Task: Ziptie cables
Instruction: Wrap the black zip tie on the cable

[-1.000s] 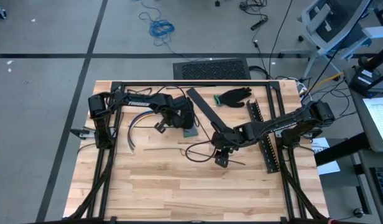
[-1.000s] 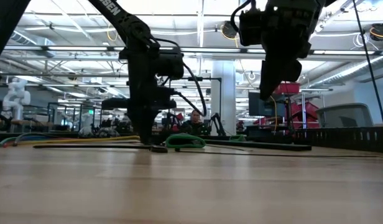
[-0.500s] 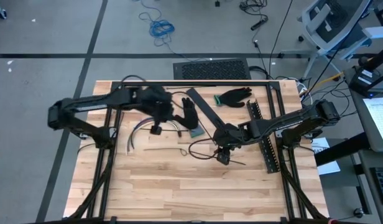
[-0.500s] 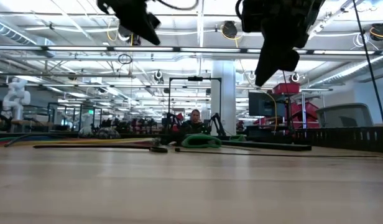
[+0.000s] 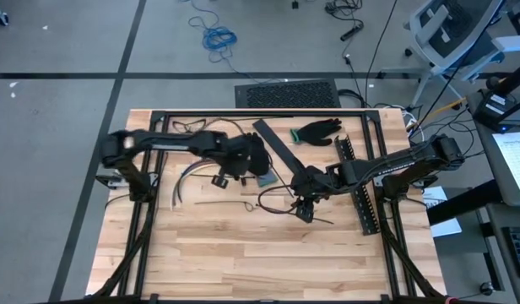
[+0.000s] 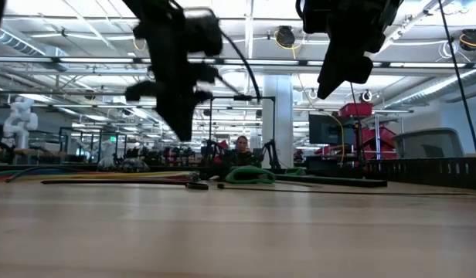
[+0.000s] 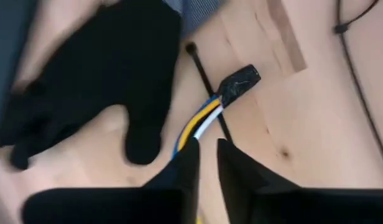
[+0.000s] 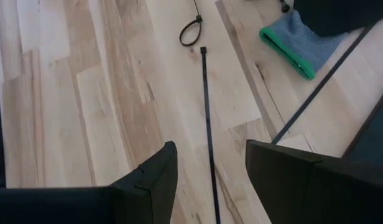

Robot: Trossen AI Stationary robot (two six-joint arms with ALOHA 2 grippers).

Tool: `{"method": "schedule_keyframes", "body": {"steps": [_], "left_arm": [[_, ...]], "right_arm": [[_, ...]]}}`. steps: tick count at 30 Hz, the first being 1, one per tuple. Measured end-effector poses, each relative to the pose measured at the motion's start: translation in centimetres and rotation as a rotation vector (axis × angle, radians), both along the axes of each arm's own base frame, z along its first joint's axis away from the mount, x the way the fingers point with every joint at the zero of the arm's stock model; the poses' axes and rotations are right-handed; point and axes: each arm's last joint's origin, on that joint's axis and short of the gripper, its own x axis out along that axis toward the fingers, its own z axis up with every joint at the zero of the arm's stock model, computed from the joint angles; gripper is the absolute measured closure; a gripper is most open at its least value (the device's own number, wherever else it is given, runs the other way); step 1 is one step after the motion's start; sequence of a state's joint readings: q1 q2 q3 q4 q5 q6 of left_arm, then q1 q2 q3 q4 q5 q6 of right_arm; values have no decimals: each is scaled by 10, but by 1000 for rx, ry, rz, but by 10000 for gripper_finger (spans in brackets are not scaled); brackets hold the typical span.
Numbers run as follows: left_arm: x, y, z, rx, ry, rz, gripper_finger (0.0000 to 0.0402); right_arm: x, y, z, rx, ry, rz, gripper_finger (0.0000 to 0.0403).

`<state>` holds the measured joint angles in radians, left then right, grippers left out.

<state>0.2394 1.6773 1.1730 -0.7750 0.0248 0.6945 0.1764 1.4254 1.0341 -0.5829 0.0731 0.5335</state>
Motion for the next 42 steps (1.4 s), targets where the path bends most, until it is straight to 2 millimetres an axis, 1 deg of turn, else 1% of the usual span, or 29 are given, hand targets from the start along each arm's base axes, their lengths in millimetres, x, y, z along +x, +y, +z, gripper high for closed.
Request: {"method": "schedule_keyframes", "body": {"steps": [2, 5, 9, 12, 18, 22, 24, 28, 33, 38, 40, 42], "left_arm": [[10, 2, -10, 19, 43, 1, 316], [23, 3, -16, 87, 81, 8, 270], [35, 2, -14, 93, 71, -24, 219], [37, -3, -12, 57, 100, -103, 203], [34, -20, -11, -51, 135, -263, 201], [34, -27, -15, -39, 132, -376, 201], [39, -26, -20, -18, 119, -397, 201], [47, -19, -35, 40, 146, -392, 201], [50, -14, -54, 17, 204, -381, 201], [52, -13, -64, 9, 229, -409, 202], [52, -14, -64, 1, 226, -425, 212], [52, -14, -65, -10, 221, -429, 237]], "right_arm": [[0, 0, 0, -2, 2, 2, 225], [0, 0, 0, -11, 2, 15, 225], [0, 0, 0, -16, 1, 22, 225], [0, 0, 0, -27, 0, 38, 225], [0, 0, 0, -47, -1, 68, 225], [0, 0, 0, -56, -1, 80, 225], [0, 0, 0, -57, -4, 82, 225], [1, 0, 0, -56, -9, 82, 225], [0, 1, 0, -56, -8, 85, 225], [0, 1, 0, -55, -5, 86, 225], [0, 1, 0, -53, -6, 86, 225], [0, 1, 0, -52, -6, 88, 225]]}}
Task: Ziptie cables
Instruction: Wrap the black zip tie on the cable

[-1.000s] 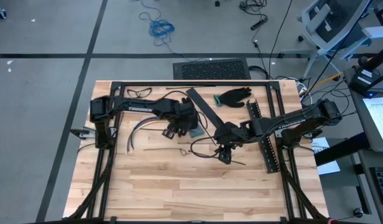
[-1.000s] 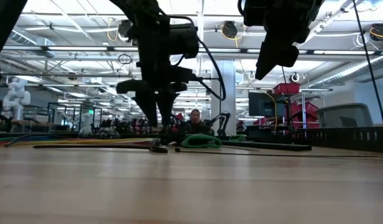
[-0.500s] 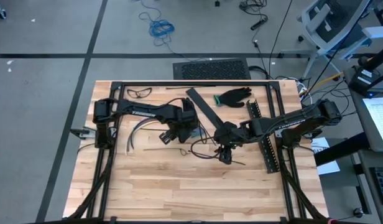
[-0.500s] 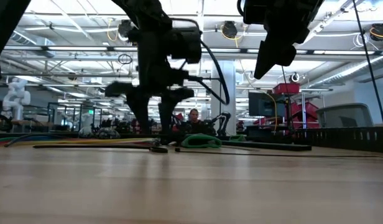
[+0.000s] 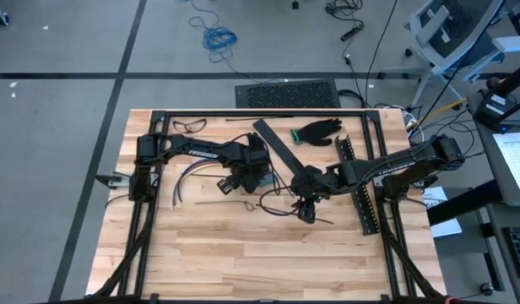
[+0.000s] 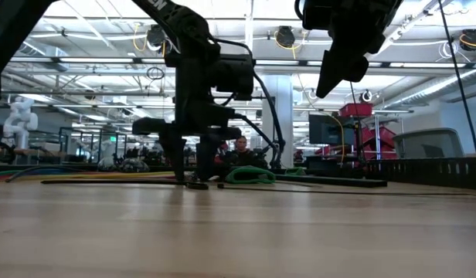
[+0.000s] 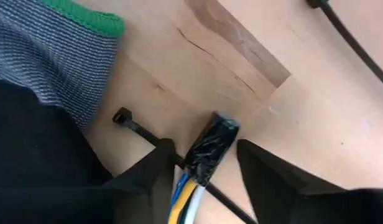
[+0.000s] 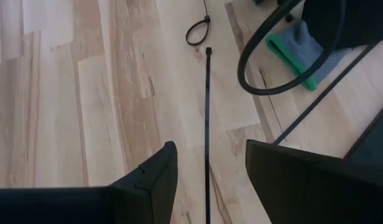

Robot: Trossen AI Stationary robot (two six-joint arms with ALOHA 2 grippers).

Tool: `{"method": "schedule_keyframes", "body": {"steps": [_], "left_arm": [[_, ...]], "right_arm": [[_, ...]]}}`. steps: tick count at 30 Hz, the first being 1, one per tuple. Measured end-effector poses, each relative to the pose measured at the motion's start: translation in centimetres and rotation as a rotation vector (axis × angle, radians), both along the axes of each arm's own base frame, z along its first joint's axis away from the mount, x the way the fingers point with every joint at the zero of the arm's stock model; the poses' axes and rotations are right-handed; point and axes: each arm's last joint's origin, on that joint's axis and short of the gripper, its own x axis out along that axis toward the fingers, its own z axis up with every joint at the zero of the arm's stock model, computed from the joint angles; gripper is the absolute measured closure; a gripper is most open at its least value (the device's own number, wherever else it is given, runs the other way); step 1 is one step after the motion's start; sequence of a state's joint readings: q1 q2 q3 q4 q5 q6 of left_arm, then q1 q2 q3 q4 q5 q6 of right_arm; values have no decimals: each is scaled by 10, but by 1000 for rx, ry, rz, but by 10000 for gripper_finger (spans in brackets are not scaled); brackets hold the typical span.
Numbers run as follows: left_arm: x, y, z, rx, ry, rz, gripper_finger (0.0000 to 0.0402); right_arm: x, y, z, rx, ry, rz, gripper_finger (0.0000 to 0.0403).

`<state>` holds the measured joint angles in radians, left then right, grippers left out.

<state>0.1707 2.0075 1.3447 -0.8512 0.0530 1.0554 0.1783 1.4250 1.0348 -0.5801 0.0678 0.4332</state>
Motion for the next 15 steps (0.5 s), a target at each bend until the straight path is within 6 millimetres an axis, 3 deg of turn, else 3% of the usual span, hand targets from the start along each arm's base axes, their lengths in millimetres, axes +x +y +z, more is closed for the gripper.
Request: {"method": "schedule_keyframes", "body": {"steps": [5, 10, 15], "left_arm": [[-1, 0, -1, 0, 15, 22, 364], [1, -2, 1, 58, 9, 46, 364], [8, -6, 26, 63, -51, 136, 368]], "right_arm": [[0, 0, 0, 3, 1, 2, 225], [0, 0, 0, 2, 1, 6, 225], [0, 0, 0, -8, 1, 18, 225]]}}
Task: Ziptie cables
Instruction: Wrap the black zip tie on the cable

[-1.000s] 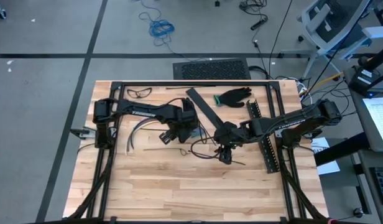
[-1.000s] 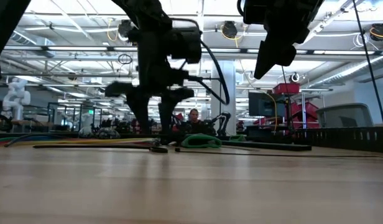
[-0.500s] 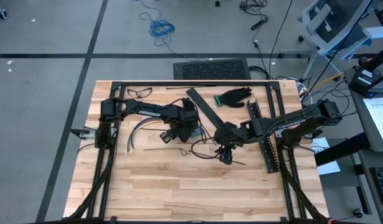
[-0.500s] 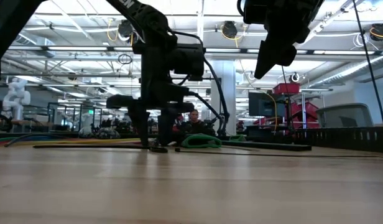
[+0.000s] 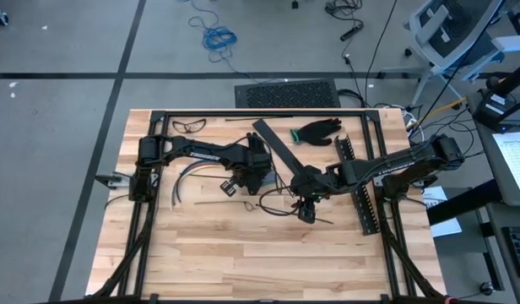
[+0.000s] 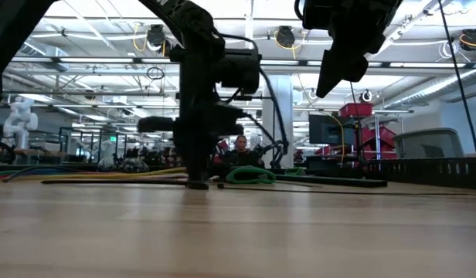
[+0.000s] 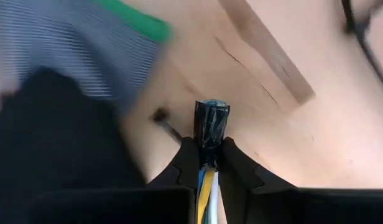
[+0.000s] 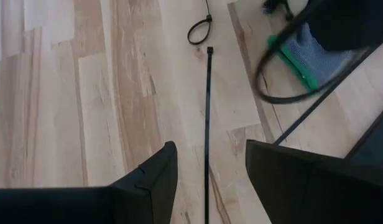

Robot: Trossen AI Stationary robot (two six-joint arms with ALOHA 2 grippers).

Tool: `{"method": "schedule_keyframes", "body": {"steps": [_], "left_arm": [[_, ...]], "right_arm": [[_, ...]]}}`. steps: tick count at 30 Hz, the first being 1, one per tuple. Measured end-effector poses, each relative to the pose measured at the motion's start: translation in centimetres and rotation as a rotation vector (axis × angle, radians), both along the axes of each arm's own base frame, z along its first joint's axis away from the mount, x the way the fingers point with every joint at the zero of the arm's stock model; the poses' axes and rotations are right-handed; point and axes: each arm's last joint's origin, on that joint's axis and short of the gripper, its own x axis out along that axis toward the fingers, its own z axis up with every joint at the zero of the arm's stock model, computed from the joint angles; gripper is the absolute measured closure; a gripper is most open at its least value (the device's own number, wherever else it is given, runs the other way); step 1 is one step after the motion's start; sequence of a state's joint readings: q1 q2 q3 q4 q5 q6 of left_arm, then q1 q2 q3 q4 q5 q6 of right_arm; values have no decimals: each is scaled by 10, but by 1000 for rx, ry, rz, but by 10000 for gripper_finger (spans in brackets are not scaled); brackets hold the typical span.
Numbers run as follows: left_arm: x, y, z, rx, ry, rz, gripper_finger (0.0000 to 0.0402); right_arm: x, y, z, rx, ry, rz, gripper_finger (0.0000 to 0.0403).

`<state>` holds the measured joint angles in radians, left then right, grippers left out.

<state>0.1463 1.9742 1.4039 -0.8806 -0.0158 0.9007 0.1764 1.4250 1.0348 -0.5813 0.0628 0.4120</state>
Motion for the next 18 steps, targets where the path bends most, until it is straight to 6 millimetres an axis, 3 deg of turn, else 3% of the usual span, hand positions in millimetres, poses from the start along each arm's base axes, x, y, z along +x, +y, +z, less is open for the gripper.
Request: {"method": "schedule_keyframes", "body": {"steps": [4, 9, 14, 18], "left_arm": [[-3, -4, 41, -61, -127, 57, 376], [-23, -7, 73, -90, -147, 116, 385], [-53, -12, 110, -142, -161, 258, 397], [-79, -19, 145, -229, -245, 377, 397]], "right_arm": [[-1, -1, 1, -35, 0, 15, 225], [-9, -4, 10, -92, -23, 19, 225], [-32, -12, 27, -210, -15, -73, 225], [-54, -14, 31, -204, 54, -181, 225]]}}
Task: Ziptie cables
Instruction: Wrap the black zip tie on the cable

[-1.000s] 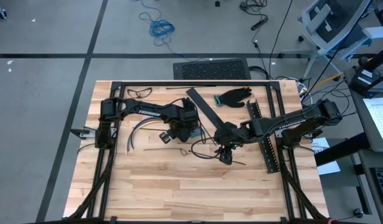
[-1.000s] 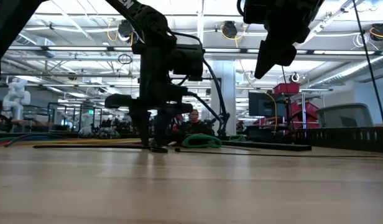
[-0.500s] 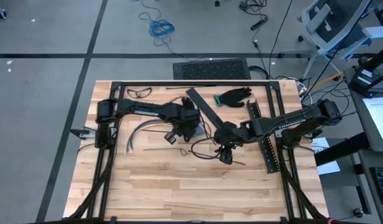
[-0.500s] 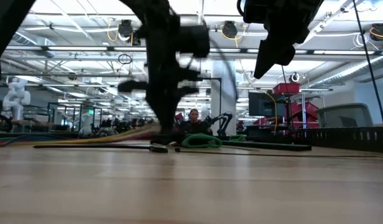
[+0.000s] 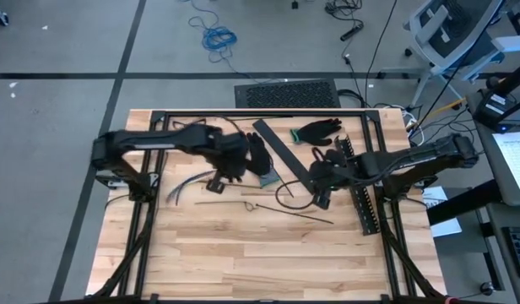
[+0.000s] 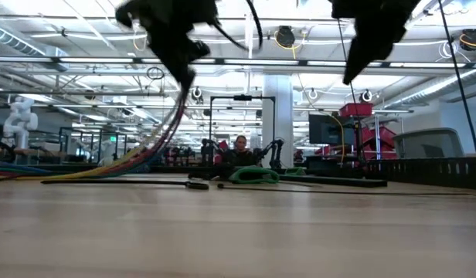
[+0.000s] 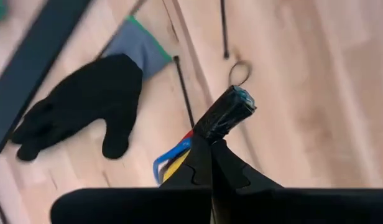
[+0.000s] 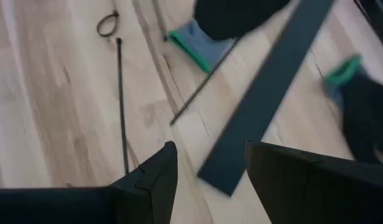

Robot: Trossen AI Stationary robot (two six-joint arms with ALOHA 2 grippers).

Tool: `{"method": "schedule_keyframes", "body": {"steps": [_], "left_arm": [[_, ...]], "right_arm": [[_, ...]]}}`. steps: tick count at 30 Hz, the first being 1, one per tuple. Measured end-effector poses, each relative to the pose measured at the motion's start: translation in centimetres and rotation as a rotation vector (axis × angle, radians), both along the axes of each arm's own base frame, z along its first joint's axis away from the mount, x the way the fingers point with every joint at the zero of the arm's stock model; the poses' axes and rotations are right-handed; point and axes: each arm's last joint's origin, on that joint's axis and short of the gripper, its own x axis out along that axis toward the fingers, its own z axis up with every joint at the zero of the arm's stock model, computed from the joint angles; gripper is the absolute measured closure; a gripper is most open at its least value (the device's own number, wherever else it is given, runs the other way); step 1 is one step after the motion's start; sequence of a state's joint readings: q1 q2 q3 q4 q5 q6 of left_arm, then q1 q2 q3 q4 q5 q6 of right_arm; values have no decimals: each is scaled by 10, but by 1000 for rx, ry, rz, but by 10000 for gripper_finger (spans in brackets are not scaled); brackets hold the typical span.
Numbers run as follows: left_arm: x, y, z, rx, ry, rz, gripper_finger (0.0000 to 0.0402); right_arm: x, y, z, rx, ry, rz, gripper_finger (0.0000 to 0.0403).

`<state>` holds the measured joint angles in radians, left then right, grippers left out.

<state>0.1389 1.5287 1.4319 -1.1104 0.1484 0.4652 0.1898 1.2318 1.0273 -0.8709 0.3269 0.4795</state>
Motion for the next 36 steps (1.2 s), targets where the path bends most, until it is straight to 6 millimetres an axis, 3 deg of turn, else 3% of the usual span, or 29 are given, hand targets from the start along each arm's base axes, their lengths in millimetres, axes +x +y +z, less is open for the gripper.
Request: {"method": "schedule_keyframes", "body": {"steps": [4, 8, 11, 17, 22, 28, 33, 36], "left_arm": [[-29, -5, 34, -36, -126, 99, 398], [-61, -8, 52, -37, -257, 218, 399], [-82, -9, 55, -22, -318, 299, 399], [-109, -12, 49, -35, -392, 395, 400], [-117, -11, 41, 4, -399, 422, 401], [-117, -11, 41, 31, -398, 432, 401], [-118, -10, 41, 52, -402, 451, 401], [-119, -9, 42, 82, -405, 472, 401]], "right_arm": [[-10, 11, -7, 116, -139, -98, 225], [-4, 22, -36, 344, -335, -259, 226], [9, 28, -59, 531, -470, -315, 233], [56, 30, -75, 579, -604, -271, 262], [110, 31, -75, 483, -482, -110, 280], [167, 30, -70, 240, -220, 52, 269], [197, 19, -72, 140, -38, 117, 248], [205, 17, -84, 158, 25, 139, 244]]}}
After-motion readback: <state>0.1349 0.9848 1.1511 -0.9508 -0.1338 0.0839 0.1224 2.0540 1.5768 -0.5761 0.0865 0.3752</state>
